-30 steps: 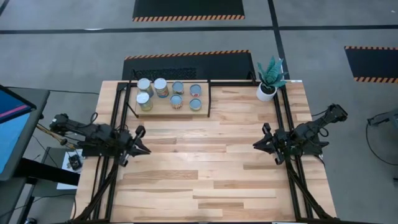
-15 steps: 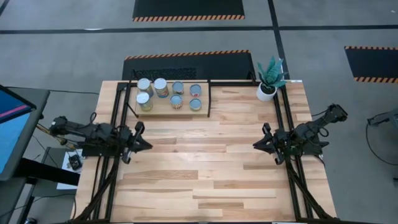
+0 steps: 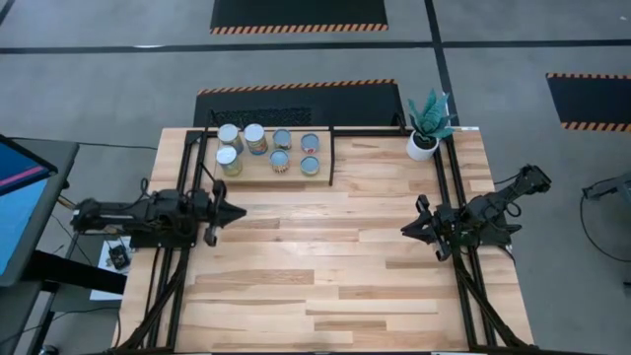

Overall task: Pick and place cans onto a shelf
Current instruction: Return to Home Position

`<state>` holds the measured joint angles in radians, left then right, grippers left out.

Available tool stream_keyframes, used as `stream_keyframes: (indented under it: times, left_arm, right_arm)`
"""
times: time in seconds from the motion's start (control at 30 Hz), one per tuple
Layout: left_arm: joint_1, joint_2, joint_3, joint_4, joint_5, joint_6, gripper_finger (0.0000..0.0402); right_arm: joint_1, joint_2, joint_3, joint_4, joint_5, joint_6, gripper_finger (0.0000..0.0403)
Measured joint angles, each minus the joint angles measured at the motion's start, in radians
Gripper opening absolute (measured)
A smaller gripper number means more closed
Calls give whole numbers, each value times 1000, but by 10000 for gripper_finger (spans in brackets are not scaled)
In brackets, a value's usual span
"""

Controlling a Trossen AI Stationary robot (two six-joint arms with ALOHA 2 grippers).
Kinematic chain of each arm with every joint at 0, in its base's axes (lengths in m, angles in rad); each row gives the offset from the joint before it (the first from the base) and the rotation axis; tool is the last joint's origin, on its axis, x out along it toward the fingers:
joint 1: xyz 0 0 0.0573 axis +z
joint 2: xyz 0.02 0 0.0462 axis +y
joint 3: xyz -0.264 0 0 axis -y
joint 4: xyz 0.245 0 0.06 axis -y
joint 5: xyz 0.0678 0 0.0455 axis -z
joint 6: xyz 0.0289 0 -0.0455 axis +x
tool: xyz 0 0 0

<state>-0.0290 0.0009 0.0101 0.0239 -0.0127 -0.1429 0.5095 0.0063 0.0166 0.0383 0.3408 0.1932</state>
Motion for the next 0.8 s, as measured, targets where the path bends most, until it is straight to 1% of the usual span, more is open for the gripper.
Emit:
stream_keyframes:
  times: [0.8]
  left_arm:
    - [-4, 12, -3, 4, 0, 6, 22]
  right_arm:
    - [0, 0, -1, 0, 0, -1, 70]
